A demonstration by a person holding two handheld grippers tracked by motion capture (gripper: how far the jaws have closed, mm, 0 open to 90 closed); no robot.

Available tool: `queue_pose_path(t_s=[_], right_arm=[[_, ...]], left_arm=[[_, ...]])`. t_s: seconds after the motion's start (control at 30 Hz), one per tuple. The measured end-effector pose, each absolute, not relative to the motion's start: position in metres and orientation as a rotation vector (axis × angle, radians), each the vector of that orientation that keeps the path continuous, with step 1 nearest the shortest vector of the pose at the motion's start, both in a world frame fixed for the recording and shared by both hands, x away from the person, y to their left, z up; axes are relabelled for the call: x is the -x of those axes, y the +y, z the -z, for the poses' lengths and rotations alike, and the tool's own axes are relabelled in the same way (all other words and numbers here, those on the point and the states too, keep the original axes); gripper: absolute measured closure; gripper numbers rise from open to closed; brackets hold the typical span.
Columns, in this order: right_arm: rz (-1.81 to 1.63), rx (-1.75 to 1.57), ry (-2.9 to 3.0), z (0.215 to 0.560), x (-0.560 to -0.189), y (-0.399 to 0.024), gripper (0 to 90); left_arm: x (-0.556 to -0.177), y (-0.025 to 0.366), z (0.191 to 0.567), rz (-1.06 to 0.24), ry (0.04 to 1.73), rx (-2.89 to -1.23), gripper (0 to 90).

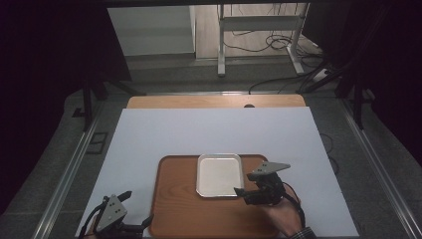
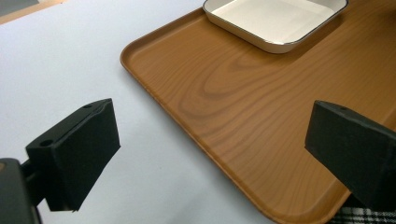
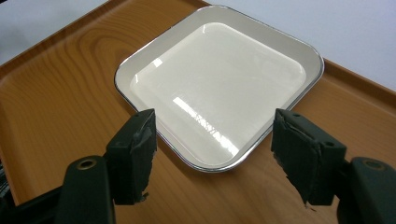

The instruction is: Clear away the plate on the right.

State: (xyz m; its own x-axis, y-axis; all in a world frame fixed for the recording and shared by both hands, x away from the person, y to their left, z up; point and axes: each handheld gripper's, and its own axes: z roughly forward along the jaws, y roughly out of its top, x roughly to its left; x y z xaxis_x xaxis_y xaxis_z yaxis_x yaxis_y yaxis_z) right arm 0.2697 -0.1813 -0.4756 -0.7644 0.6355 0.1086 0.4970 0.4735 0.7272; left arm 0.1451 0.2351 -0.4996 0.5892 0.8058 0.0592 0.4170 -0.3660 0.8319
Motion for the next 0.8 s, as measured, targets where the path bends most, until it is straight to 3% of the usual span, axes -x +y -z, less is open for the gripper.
queue_pose_path(t_s=[0.8], right_arm=[[-1.185, -0.986, 2.486, 0.469, -0.261, -0.203, 13.7]], left_arm=[[-0.145, 0.235, 0.500, -0.593, 0.974, -1.991, 3.1]])
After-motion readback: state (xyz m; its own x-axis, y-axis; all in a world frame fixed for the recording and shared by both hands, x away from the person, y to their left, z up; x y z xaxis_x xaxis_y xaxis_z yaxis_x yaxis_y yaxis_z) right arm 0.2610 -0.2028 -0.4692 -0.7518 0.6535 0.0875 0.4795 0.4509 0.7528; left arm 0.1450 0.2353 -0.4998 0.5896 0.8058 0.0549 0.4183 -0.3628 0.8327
